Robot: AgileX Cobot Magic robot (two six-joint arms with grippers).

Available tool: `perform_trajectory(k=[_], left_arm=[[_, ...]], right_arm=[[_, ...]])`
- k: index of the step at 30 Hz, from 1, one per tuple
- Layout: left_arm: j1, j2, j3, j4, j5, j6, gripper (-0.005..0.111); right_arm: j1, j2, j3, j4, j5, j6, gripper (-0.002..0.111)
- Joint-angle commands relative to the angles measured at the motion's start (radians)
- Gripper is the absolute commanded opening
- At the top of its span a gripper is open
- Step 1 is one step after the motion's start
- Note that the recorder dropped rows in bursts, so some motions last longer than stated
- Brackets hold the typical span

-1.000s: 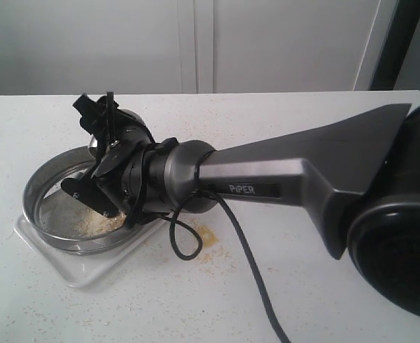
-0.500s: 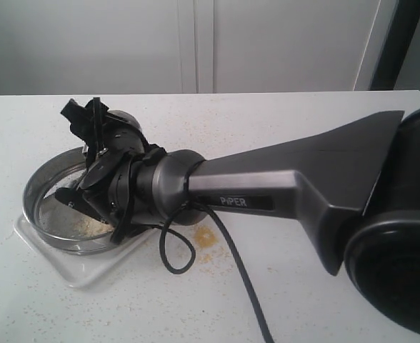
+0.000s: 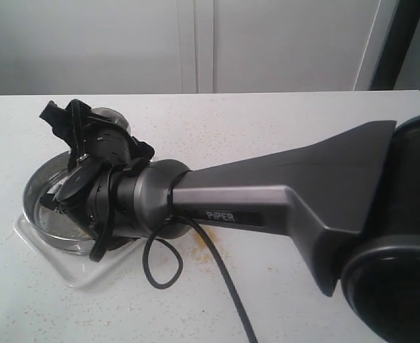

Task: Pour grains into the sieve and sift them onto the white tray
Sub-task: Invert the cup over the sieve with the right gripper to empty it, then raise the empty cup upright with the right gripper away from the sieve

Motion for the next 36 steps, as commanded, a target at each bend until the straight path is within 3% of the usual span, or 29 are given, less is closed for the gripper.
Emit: perform_trajectory(k=[1, 3, 5, 7, 8, 10, 12, 14, 15, 17, 20, 21, 22, 24, 26, 27, 28, 29, 31, 32, 34, 36], left_arm=[[0.001, -0.004, 0.004, -0.006, -0.001, 0.000, 0.000], [0.001, -0.004, 0.004, -0.006, -0.001, 0.000, 0.000], [0.001, -0.004, 0.004, -0.006, -0.001, 0.000, 0.000], [0.001, -0.004, 0.004, -0.006, -0.001, 0.000, 0.000], [0.001, -0.004, 0.004, -0.006, -0.001, 0.000, 0.000], [0.001, -0.004, 0.004, -0.006, -0.001, 0.000, 0.000], [0.001, -0.004, 0.004, -0.006, -0.001, 0.000, 0.000], [0.001, -0.004, 0.004, -0.006, -0.001, 0.000, 0.000], [0.001, -0.004, 0.004, -0.006, -0.001, 0.000, 0.000], [0.001, -0.004, 0.004, -0.006, -0.001, 0.000, 0.000], [0.001, -0.004, 0.004, -0.006, -0.001, 0.000, 0.000], [0.001, -0.004, 0.004, -0.006, -0.001, 0.000, 0.000], [0.001, -0.004, 0.004, -0.006, -0.001, 0.000, 0.000], [0.001, -0.004, 0.004, -0.006, -0.001, 0.000, 0.000], [0.001, -0.004, 0.004, -0.006, -0.001, 0.000, 0.000], [0.001, -0.004, 0.004, -0.006, -0.001, 0.000, 0.000], [0.001, -0.004, 0.004, -0.006, -0.001, 0.000, 0.000], [0.001, -0.004, 0.004, -0.006, -0.001, 0.000, 0.000], [0.001, -0.004, 0.004, -0.006, -0.001, 0.000, 0.000], [0.001, -0.004, 0.004, -0.006, -0.001, 0.000, 0.000], [0.001, -0.004, 0.004, -0.006, -0.001, 0.000, 0.000], [0.001, -0.004, 0.004, -0.006, -0.001, 0.000, 0.000]], right_arm=[[-0.017, -0.005, -0.024, -0.012, 0.027, -0.044, 0.000], [0.001, -0.008, -0.029, -0.012, 0.121, -0.100, 0.000], [-0.013, -0.008, -0.040, -0.012, 0.038, -0.028, 0.000], [-0.007, -0.005, -0.040, -0.012, 0.080, -0.092, 0.000], [0.000, -0.008, -0.047, -0.012, 0.061, -0.017, 0.000], [-0.030, -0.006, -0.052, -0.012, -0.072, 0.033, 0.000], [-0.024, -0.006, -0.052, -0.012, -0.022, 0.004, 0.000], [-0.020, -0.012, -0.064, -0.012, -0.073, 0.108, 0.000], [-0.047, -0.008, -0.071, -0.012, -0.165, 0.103, 0.000], [-0.047, -0.006, -0.069, -0.012, -0.090, -0.037, 0.000], [-0.058, -0.006, -0.071, -0.012, -0.139, -0.033, 0.000], [-0.047, -0.009, -0.069, -0.012, -0.062, -0.080, 0.000], [-0.016, -0.018, -0.069, -0.012, 0.013, -0.011, 0.000], [-0.051, -0.020, -0.069, -0.012, -0.137, 0.058, 0.000], [-0.024, -0.015, -0.066, -0.012, 0.007, -0.016, 0.000], [-0.008, -0.017, -0.066, -0.012, 0.030, 0.050, 0.000], [-0.033, -0.017, -0.066, -0.012, -0.086, 0.168, 0.000], [-0.052, -0.010, -0.066, -0.012, -0.124, 0.137, 0.000], [-0.044, -0.008, -0.066, -0.012, -0.013, 0.011, 0.000], [-0.019, -0.008, -0.066, -0.012, 0.036, 0.060, 0.000], [-0.039, -0.008, -0.068, -0.012, -0.085, 0.310, 0.000], [-0.077, -0.006, -0.067, -0.012, -0.148, 0.263, 0.000]])
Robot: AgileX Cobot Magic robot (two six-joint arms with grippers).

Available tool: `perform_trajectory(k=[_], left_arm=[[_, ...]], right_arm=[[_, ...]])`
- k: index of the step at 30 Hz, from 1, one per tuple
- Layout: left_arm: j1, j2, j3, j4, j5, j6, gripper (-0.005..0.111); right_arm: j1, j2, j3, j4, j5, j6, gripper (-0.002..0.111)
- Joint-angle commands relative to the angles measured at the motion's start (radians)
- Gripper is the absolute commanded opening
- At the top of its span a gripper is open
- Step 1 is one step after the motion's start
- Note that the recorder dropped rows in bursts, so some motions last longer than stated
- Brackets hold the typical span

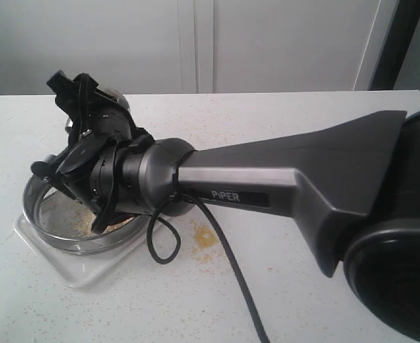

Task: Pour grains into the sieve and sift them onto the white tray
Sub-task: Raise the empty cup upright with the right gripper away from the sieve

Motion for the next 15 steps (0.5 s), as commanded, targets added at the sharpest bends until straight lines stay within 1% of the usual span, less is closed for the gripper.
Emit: perform_trajectory(k=[1, 2, 3, 4, 8, 10, 12, 15], left_arm=[[0.001, -0.004, 0.004, -0.006, -0.001, 0.000, 0.000], [0.001, -0.004, 0.004, -0.006, -0.001, 0.000, 0.000], [0.001, -0.004, 0.004, -0.006, -0.001, 0.000, 0.000], [0.001, -0.004, 0.004, -0.006, -0.001, 0.000, 0.000], [0.001, -0.004, 0.004, -0.006, -0.001, 0.000, 0.000], [0.001, -0.004, 0.004, -0.006, -0.001, 0.000, 0.000], [0.001, -0.004, 0.004, -0.006, -0.001, 0.000, 0.000], [0.001, -0.004, 0.004, -0.006, -0.001, 0.000, 0.000]], right_arm=[[-0.031, -0.009, -0.001, -0.014, -0.052, 0.085, 0.000], [-0.013, -0.011, -0.001, -0.014, 0.015, 0.151, 0.000], [0.001, -0.015, -0.001, -0.014, 0.037, 0.284, 0.000], [0.002, -0.018, -0.001, -0.014, 0.034, 0.409, 0.000], [-0.005, -0.051, -0.001, -0.008, 0.038, 0.777, 0.000], [-0.010, -0.075, -0.001, 0.038, 0.004, 0.925, 0.000], [-0.019, -0.100, -0.001, 0.093, -0.058, 1.010, 0.000], [-0.046, -0.139, 0.001, 0.216, -0.201, 1.073, 0.000]])
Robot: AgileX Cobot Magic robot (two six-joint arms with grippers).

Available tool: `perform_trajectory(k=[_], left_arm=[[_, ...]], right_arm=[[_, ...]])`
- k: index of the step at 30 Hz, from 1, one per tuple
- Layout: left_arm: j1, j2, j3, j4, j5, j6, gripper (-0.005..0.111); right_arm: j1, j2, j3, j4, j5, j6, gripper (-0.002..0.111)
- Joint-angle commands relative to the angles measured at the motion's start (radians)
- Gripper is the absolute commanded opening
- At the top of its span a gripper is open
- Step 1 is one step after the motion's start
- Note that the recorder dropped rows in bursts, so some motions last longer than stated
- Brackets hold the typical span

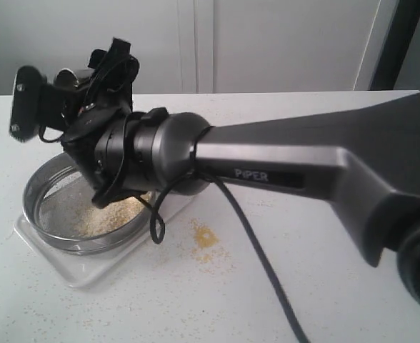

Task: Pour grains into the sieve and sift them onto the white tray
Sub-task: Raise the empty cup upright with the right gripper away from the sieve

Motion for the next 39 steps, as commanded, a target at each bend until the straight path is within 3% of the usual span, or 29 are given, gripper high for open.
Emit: perform_trajectory(k=[1, 6, 12, 18, 28, 39], left_arm=[[0.001, -0.004, 0.004, -0.006, -0.001, 0.000, 0.000], [0.001, -0.004, 0.004, -0.006, -0.001, 0.000, 0.000], [0.001, -0.004, 0.004, -0.006, -0.001, 0.000, 0.000], [0.001, -0.004, 0.004, -0.006, -0.001, 0.000, 0.000], [0.001, -0.004, 0.004, -0.006, -0.001, 0.000, 0.000], [0.001, -0.004, 0.004, -0.006, -0.001, 0.000, 0.000]], right_arm=[[-0.045, -0.074, 0.001, 0.183, -0.186, 0.137, 0.000], [-0.100, -0.126, 0.032, 0.357, -0.368, 0.157, 0.000], [-0.141, -0.191, 0.134, 0.363, -0.530, 0.223, 0.000], [-0.203, -0.262, 0.233, 0.389, -0.875, 0.232, 0.000], [-0.274, -0.328, 0.359, 0.373, -1.160, 0.294, 0.000], [-0.320, -0.452, 0.461, -0.106, -1.172, 0.639, 0.000]])
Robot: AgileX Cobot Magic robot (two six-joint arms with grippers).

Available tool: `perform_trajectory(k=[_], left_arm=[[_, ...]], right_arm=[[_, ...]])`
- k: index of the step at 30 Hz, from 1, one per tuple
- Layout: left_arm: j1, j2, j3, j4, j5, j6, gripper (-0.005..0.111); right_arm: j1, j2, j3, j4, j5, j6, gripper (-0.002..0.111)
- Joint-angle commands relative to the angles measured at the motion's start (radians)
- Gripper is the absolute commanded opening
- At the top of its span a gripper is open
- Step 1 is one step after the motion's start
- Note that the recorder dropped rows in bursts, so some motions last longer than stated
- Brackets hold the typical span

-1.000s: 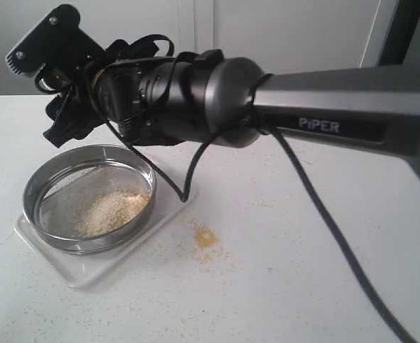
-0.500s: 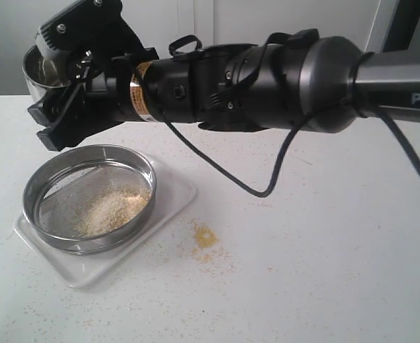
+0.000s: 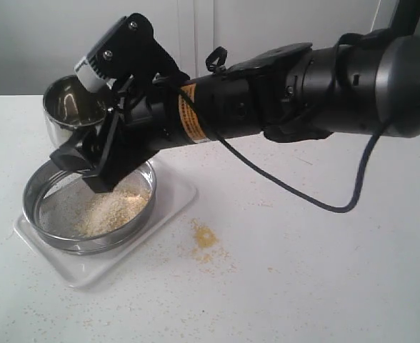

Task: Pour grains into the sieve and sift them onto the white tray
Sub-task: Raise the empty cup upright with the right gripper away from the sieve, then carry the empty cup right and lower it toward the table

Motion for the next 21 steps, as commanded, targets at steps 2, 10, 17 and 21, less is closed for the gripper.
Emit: perform_trajectory(k=[2, 10, 17, 21], left_arm=[[0.001, -0.004, 0.004, -0.006, -0.001, 0.000, 0.000], [0.001, -0.004, 0.004, -0.006, -0.001, 0.000, 0.000], [0.001, -0.004, 0.004, -0.006, -0.001, 0.000, 0.000], [0.001, -0.004, 0.004, -0.006, -0.001, 0.000, 0.000]], right_arm=[[-0.052, -0.082, 0.062, -0.131, -0.002, 0.176, 0.000], [-0.165, -0.161, 0.168, -0.131, 0.033, 0.190, 0.000], [-0.266, -0.182, 0.238, -0.131, 0.053, 0.181, 0.000], [-0.329, -0.182, 0.280, -0.131, 0.055, 0.179, 0.000]])
